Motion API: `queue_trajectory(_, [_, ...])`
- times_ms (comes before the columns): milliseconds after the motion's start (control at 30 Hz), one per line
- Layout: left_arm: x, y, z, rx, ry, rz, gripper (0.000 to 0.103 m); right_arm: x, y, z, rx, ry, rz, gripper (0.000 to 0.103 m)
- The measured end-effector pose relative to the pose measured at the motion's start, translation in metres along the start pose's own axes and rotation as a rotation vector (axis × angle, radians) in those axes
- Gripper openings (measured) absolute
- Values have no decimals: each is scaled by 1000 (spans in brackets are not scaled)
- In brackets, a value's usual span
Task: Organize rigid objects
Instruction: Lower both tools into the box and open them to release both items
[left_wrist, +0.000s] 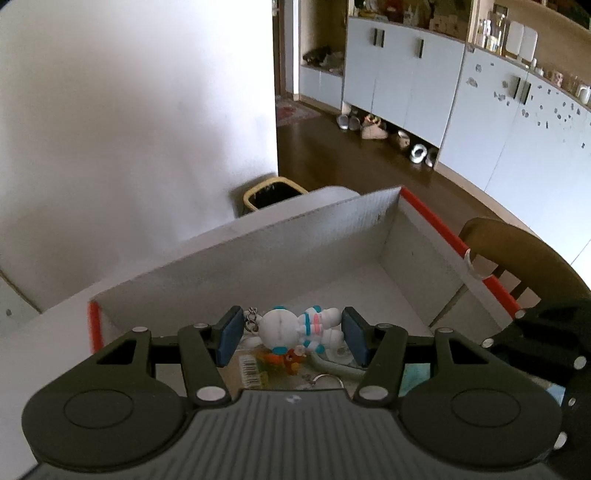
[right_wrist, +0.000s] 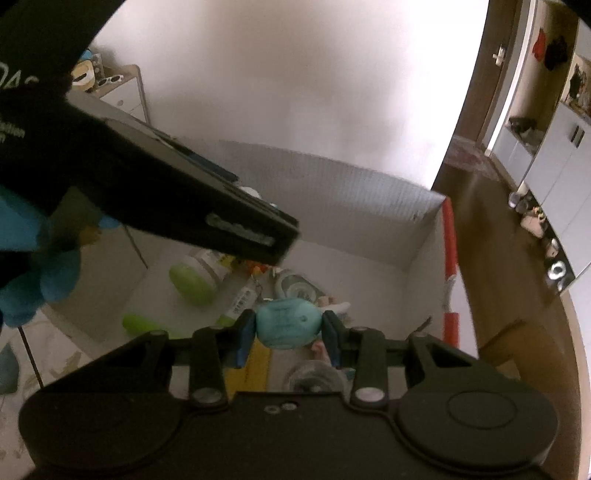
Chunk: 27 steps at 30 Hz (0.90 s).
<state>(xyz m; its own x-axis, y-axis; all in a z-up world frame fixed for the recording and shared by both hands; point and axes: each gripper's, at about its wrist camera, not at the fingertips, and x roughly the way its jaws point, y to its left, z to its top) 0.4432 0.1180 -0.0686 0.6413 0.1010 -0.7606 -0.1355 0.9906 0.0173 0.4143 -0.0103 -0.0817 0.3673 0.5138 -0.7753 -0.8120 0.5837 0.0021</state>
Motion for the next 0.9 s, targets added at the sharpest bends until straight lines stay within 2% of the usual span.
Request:
queue_trajectory(367, [40, -6, -4, 1, 87, -10, 58, 28, -3, 0, 14, 80, 16, 37])
queue_trajectory(700, [58, -10, -3, 27, 169, -3, 58, 36, 2, -1, 13, 90, 34, 38])
queue_trajectory(900, [61, -9, -3, 30, 186, -3, 59, 35, -2, -1, 20, 90, 34, 39])
